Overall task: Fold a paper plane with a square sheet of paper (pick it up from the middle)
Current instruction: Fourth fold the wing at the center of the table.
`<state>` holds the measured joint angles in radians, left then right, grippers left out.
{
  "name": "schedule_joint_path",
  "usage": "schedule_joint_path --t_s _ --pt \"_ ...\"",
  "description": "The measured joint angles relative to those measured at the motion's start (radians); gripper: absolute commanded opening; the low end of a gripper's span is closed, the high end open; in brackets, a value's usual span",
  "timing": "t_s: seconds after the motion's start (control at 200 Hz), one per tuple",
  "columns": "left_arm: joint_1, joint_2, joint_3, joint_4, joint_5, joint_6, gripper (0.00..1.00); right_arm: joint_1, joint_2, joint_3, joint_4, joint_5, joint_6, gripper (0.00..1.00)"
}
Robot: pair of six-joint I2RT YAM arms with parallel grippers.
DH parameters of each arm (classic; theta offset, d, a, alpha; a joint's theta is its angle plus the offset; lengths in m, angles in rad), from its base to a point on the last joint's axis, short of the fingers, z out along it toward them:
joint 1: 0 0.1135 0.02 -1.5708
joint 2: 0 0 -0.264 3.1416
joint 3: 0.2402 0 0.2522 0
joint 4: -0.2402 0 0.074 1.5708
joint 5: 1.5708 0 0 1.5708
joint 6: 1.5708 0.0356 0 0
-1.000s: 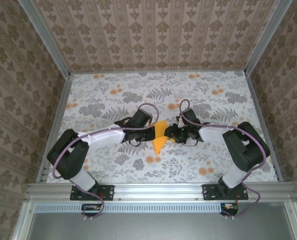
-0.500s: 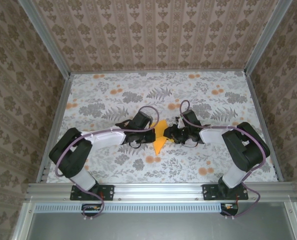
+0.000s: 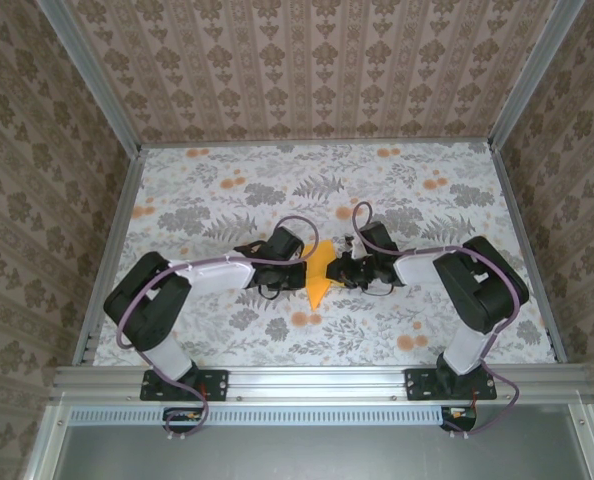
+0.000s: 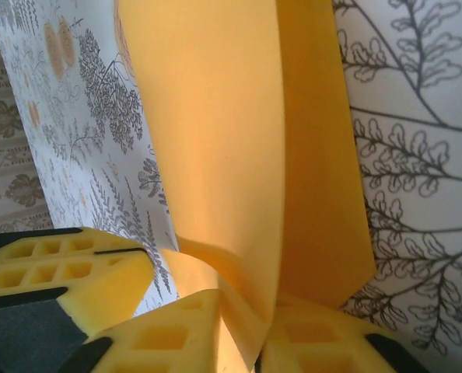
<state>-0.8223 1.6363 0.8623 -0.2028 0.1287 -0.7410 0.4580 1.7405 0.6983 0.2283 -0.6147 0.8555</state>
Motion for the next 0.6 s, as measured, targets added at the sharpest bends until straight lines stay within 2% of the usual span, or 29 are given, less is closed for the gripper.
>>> schedule_joint_path --t_s 0.125,0.25,0.445,0.6 --pt "0.013 -0.075 0.000 -0.041 -0.040 0.000 0.11 0.000 0.001 0.011 0.000 0.005 -0.010 0.05" --pt "0.027 -0.167 -0.013 -0.048 -0.072 -0.002 0.27 0.000 -0.013 0.011 -0.019 0.035 -0.007 0.02" --pt "0.030 -0.259 -0.067 -0.010 -0.072 0.026 0.53 0.002 -0.163 0.002 -0.072 0.126 0.036 0.02" --pt "0.018 -0.276 -0.103 0.050 -0.045 0.090 0.58 0.023 -0.283 -0.002 -0.127 0.227 0.105 0.02"
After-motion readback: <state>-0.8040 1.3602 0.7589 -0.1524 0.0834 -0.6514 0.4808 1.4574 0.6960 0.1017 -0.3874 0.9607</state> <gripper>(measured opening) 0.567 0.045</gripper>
